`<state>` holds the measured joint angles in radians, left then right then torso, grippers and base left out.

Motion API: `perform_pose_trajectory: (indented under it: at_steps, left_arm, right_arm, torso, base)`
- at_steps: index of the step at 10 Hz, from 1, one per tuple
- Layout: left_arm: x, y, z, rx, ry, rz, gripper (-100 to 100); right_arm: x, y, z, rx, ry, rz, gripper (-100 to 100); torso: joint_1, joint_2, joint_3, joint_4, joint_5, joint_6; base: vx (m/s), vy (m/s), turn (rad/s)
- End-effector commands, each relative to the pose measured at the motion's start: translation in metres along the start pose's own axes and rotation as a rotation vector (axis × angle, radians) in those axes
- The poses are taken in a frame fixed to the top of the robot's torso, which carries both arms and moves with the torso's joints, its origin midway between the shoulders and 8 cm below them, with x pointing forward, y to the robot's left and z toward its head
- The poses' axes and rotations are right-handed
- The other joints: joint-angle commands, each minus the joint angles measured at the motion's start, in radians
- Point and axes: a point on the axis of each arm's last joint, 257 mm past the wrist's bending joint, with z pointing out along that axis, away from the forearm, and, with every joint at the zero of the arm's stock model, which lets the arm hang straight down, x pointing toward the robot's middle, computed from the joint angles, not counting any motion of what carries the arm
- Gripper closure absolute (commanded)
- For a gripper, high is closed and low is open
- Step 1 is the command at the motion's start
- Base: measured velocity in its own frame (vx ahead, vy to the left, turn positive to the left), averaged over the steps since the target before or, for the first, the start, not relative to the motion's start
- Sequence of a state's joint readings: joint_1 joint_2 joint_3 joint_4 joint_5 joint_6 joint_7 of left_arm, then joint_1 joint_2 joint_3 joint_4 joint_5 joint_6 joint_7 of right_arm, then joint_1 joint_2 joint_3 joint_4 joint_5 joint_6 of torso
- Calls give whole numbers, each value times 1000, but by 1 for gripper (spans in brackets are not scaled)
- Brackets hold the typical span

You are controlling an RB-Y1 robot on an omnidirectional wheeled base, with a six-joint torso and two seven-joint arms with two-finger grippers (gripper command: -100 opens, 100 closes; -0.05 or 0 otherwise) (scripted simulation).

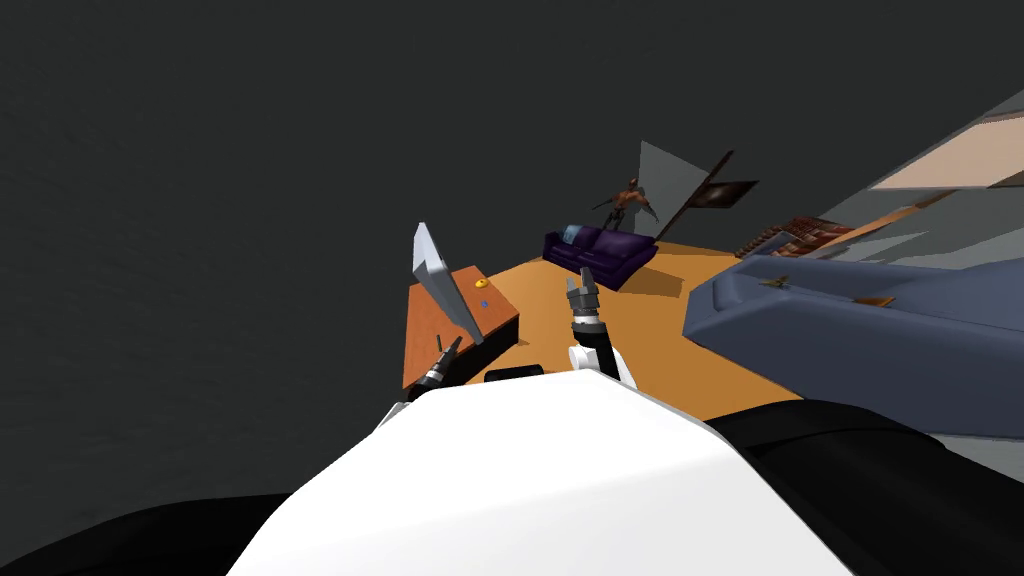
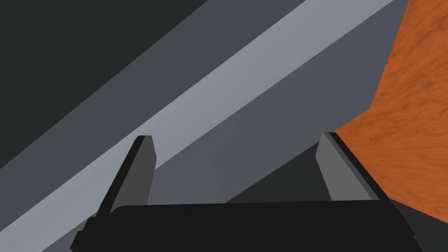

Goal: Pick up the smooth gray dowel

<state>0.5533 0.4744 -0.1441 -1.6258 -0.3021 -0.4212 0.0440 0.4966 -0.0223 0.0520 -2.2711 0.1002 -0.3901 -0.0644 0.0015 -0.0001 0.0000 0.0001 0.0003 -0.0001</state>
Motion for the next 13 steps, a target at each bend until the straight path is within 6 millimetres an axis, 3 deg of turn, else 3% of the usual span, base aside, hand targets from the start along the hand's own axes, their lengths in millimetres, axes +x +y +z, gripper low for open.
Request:
perform_pose_trajectory:
  at_steps: [1,5,6,10,11,13]
  left_arm:
    - [7,21,-6,-42,27,-4,-100]
    - [25,77,-34,-158,114,-15,-100]
    - [26,81,-35,-166,116,-15,-100]
    - [37,138,-75,-298,193,-35,-100]
    - [37,139,-76,-300,193,-36,-100]
    - [40,165,-98,-364,225,-49,-100]
  right_arm:
    - [0,0,0,0,0,0,0]
    - [0,0,0,0,0,0,0]
    - [0,0,0,0,0,0,0]
    - [0,0,0,0,0,0,0]
    - [0,0,0,0,0,0,0]
    - [0,0,0,0,0,0,0]
  torso:
    - [0,0,0,0,0,0]
    - [1,-1,0,0,0,0]
    - [1,-1,0,0,0,-1]
    - [1,-1,-1,0,0,0]
    - [1,-1,0,0,0,-1]
    - [1,-1,0,0,0,0]
  base:
    - [0,6,-172]
    - [4,8,-240]
    - [3,5,-13]
    - [8,12,-256]
    - [4,12,8]
    - [8,17,-255]
